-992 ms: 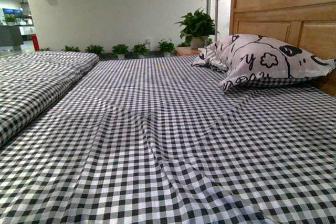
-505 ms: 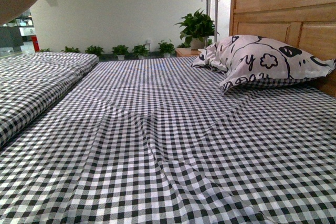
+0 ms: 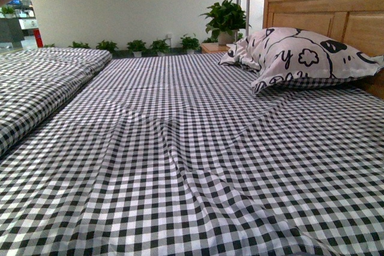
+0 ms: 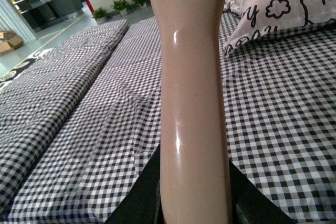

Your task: Clean up trash

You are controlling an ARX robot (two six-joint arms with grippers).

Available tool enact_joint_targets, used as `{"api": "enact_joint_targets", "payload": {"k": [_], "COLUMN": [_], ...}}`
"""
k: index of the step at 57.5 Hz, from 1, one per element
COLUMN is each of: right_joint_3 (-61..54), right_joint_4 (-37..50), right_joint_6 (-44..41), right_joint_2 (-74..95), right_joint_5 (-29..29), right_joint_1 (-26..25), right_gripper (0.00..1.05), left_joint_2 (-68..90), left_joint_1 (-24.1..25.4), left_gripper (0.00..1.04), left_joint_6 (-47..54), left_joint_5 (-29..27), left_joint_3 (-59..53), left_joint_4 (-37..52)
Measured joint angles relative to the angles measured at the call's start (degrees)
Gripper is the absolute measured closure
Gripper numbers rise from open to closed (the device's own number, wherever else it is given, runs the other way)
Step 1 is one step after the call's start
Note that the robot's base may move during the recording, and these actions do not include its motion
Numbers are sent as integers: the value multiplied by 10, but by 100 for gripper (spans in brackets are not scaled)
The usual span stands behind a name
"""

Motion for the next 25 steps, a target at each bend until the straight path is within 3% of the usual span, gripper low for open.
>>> {"api": "enact_joint_targets", "payload": {"k": [25], "right_joint_3": [0], "right_joint_4": [0], "right_joint_6": [0], "right_joint_2": [0], "right_joint_5": [0], "right_joint_1": [0], "right_gripper": [86], "left_joint_2": [0], "left_joint_1": [0], "left_gripper": [78], "left_joint_6": [0], "left_joint_5": [0], "left_joint_3": [0], "left_joint_4": [0]}}
